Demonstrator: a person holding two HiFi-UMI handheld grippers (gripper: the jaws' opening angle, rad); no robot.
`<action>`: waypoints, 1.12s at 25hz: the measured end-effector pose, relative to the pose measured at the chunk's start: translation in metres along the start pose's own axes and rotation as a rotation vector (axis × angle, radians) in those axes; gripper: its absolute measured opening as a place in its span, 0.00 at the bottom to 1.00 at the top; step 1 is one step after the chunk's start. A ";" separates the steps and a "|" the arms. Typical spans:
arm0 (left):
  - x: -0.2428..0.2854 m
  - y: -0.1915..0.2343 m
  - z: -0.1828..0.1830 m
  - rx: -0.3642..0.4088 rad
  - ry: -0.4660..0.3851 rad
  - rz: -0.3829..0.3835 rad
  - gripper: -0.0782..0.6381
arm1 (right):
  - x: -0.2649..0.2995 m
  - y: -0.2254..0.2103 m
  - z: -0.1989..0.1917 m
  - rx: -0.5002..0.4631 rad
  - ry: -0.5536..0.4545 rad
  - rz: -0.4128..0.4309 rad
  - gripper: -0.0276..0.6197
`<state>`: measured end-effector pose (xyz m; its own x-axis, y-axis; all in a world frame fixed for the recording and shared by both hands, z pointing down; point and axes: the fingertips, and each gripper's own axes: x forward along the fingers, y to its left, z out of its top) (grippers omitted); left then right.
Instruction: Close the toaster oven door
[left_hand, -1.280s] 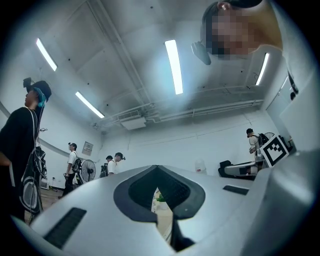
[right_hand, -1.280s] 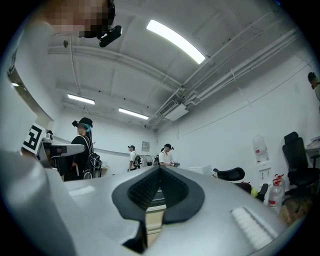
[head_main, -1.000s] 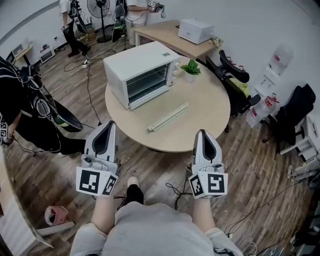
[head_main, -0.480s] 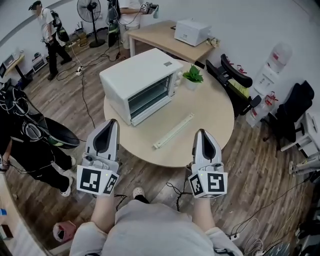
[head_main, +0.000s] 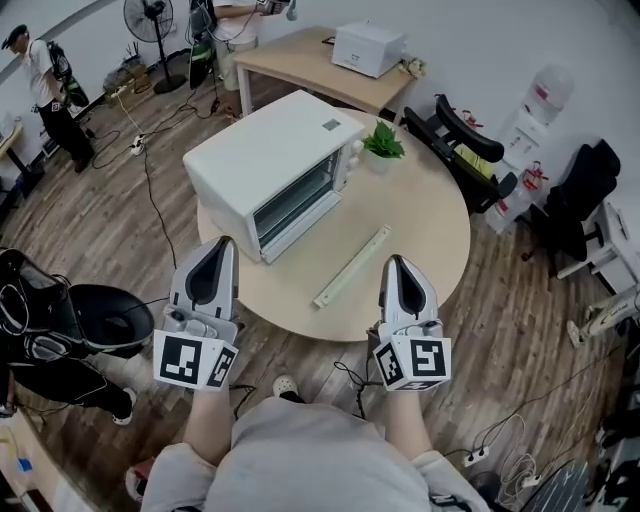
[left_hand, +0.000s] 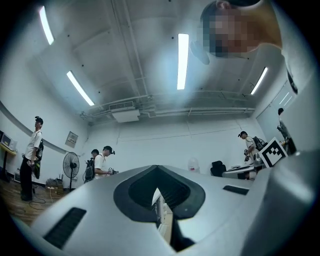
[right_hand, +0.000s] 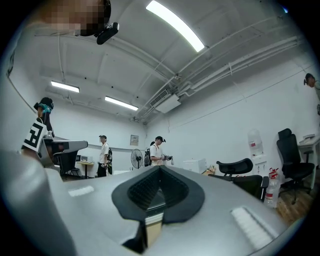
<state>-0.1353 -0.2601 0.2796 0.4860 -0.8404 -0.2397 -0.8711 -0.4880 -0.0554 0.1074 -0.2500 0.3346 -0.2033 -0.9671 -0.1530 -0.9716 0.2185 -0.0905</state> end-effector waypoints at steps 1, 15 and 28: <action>0.003 0.002 -0.004 -0.006 0.005 -0.007 0.11 | 0.003 0.000 -0.006 0.003 0.013 -0.006 0.06; 0.029 0.007 -0.055 -0.075 0.089 -0.087 0.11 | 0.005 -0.005 -0.135 0.070 0.321 -0.036 0.06; 0.029 -0.001 -0.085 -0.093 0.151 -0.120 0.11 | -0.029 0.013 -0.279 0.074 0.652 0.054 0.06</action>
<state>-0.1146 -0.3038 0.3546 0.5971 -0.7973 -0.0882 -0.7994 -0.6006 0.0166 0.0667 -0.2551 0.6124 -0.3060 -0.8302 0.4660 -0.9517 0.2551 -0.1707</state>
